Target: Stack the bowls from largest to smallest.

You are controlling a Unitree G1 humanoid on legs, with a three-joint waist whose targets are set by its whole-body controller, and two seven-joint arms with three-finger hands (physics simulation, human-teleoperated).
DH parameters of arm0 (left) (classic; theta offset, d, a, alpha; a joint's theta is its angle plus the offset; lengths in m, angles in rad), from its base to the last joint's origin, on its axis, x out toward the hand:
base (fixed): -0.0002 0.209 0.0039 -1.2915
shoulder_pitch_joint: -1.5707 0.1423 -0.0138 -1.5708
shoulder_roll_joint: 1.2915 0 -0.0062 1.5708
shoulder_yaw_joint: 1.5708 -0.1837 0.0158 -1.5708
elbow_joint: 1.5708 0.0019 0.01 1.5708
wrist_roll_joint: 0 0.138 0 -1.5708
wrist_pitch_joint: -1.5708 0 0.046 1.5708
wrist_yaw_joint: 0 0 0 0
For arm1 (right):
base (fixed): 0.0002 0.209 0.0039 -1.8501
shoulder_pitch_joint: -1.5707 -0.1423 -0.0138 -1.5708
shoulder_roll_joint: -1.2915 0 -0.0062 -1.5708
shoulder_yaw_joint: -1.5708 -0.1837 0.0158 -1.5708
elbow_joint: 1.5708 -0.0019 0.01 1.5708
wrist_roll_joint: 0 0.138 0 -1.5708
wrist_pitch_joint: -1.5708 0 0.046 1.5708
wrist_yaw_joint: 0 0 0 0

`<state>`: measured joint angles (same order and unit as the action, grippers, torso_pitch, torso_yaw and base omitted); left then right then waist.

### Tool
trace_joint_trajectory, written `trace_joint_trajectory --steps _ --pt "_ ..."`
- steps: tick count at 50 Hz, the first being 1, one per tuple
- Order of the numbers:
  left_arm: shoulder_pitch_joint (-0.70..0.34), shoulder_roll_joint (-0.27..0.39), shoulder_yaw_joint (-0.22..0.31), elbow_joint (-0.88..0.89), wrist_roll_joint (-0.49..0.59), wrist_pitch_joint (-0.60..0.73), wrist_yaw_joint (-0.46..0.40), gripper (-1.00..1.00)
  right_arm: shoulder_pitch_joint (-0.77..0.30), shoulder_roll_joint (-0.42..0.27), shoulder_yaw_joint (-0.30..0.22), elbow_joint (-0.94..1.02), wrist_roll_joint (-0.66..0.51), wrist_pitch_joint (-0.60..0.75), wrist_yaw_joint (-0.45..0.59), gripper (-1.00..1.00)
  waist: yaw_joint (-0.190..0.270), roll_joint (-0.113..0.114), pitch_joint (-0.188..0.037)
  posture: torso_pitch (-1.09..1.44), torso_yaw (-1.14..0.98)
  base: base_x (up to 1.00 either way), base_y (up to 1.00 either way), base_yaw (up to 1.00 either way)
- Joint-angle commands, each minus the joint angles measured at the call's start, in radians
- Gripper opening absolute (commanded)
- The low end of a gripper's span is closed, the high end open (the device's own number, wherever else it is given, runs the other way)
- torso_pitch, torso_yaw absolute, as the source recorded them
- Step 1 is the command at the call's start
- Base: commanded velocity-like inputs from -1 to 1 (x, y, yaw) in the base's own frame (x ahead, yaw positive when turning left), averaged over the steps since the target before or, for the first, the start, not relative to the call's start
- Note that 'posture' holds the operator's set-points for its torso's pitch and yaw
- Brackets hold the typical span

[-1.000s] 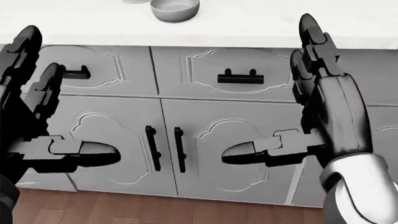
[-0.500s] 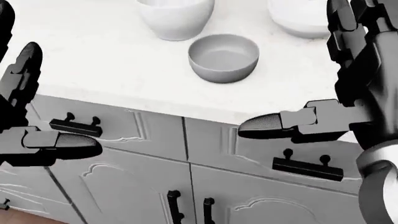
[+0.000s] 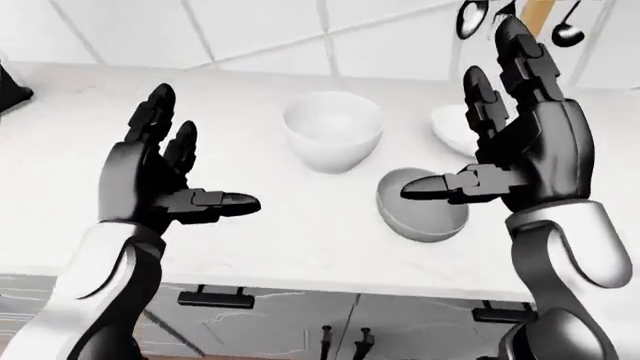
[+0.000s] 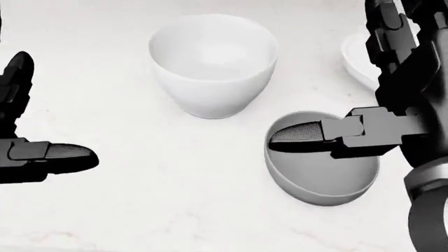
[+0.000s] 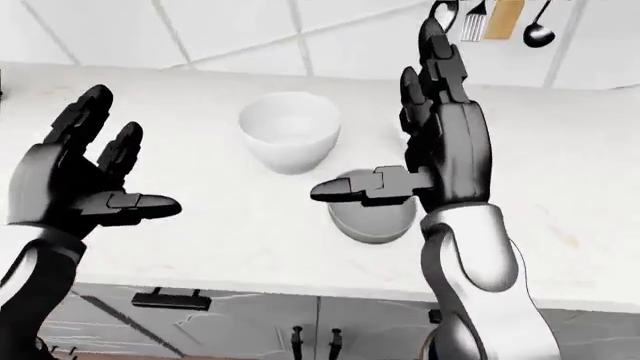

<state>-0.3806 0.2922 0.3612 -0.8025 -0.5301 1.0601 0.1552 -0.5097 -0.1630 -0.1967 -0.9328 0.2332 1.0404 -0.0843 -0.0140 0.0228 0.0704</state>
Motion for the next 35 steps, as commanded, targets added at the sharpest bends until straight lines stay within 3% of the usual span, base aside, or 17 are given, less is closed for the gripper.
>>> trace_joint_trajectory --steps 1,2,3,4,5,8,9,11,12,15,20,22,28,31,33,34,35 --pt "-0.031 0.012 0.012 -0.045 -0.034 -0.011 0.005 1.00 -0.019 -0.015 -0.015 -0.016 0.022 -0.022 -0.029 1.00 -0.021 -0.011 -0.028 0.00 0.00 0.00 0.00 -1.00" --pt "-0.035 0.017 0.017 -0.047 -0.044 -0.006 0.010 1.00 -0.023 -0.021 -0.017 -0.020 0.031 -0.018 -0.037 1.00 -0.020 -0.047 -0.038 0.00 0.00 0.00 0.00 -1.00" --pt "-0.037 0.023 0.019 -0.043 -0.050 -0.008 0.013 1.00 -0.028 -0.026 -0.020 -0.026 0.041 -0.009 -0.045 1.00 0.014 -0.031 -0.001 0.00 0.00 0.00 0.00 -1.00" --pt "-0.042 0.028 0.020 -0.040 -0.056 -0.008 0.017 1.00 -0.032 -0.031 -0.022 -0.030 0.049 -0.004 -0.051 1.00 0.005 -0.051 -0.018 0.00 0.00 0.00 0.00 -1.00" --pt "-0.046 0.033 0.023 -0.038 -0.065 -0.007 0.022 1.00 -0.031 -0.042 -0.017 -0.035 0.050 -0.001 -0.056 1.00 0.005 -0.035 -0.029 0.00 0.00 0.00 0.00 -0.49" --pt "-0.046 0.046 0.028 -0.035 -0.084 -0.013 0.033 1.00 -0.020 -0.058 0.009 -0.036 0.034 -0.009 -0.054 1.00 -0.008 -0.034 -0.004 0.00 0.00 0.00 0.00 0.00" --pt "-0.049 0.051 0.036 -0.040 -0.097 -0.004 0.041 1.00 -0.021 -0.063 0.010 -0.038 0.027 -0.006 -0.051 1.00 -0.010 -0.014 -0.005 0.00 0.00 0.00 0.00 0.00" --pt "-0.047 0.056 0.037 -0.045 -0.112 -0.001 0.053 1.00 -0.020 -0.066 0.005 -0.035 0.018 -0.010 -0.041 1.00 0.017 0.069 -0.030 0.00 0.00 0.00 0.00 0.00" --pt "-0.046 0.059 0.038 -0.050 -0.120 0.002 0.059 1.00 -0.017 -0.064 -0.006 -0.031 0.019 -0.016 -0.035 1.00 0.010 0.032 -0.010 0.00 0.00 0.00 0.00 0.00" --pt "-0.035 0.066 0.031 -0.038 -0.121 -0.019 0.058 1.00 -0.023 -0.063 -0.039 -0.042 0.041 0.000 -0.036 1.00 0.029 0.018 -0.044 0.00 0.00 0.00 0.00 0.00" --pt "-0.020 0.060 0.015 -0.025 -0.097 -0.045 0.043 1.00 -0.010 -0.078 -0.063 -0.029 0.072 -0.015 -0.042 1.00 0.034 0.002 -0.033 0.00 0.00 0.00 0.00 0.00" --pt "-0.019 0.059 0.019 -0.028 -0.097 -0.043 0.041 1.00 -0.012 -0.083 -0.075 -0.039 0.088 -0.002 -0.049 1.00 0.044 -0.009 -0.055 0.00 0.00 0.00 -0.16 0.00" --pt "-0.023 0.061 0.026 -0.032 -0.104 -0.035 0.043 1.00 -0.026 -0.102 -0.086 -0.042 0.123 0.010 -0.074 1.00 0.041 0.015 -0.073 0.00 0.00 0.00 -0.41 0.00" --pt "-0.022 0.060 0.022 -0.025 -0.100 -0.042 0.042 1.00 -0.030 -0.113 -0.091 -0.041 0.138 0.008 -0.082 1.00 0.038 -0.020 -0.062 0.00 0.00 0.00 -0.41 0.00" --pt "-0.015 0.059 0.020 -0.022 -0.094 -0.051 0.036 1.00 -0.025 -0.120 -0.089 -0.034 0.140 -0.008 -0.085 1.00 0.031 -0.114 -0.040 0.00 0.00 0.00 0.00 0.00" --pt "-0.012 0.059 0.019 -0.018 -0.089 -0.057 0.032 1.00 -0.020 -0.124 -0.087 -0.034 0.140 -0.012 -0.087 1.00 0.031 -0.079 -0.027 0.00 0.00 0.00 0.00 0.00" --pt "-0.008 0.058 0.015 -0.009 -0.081 -0.068 0.026 1.00 -0.015 -0.127 -0.084 -0.034 0.138 -0.017 -0.086 1.00 0.033 -0.079 -0.031 0.00 0.00 0.00 0.00 0.00"
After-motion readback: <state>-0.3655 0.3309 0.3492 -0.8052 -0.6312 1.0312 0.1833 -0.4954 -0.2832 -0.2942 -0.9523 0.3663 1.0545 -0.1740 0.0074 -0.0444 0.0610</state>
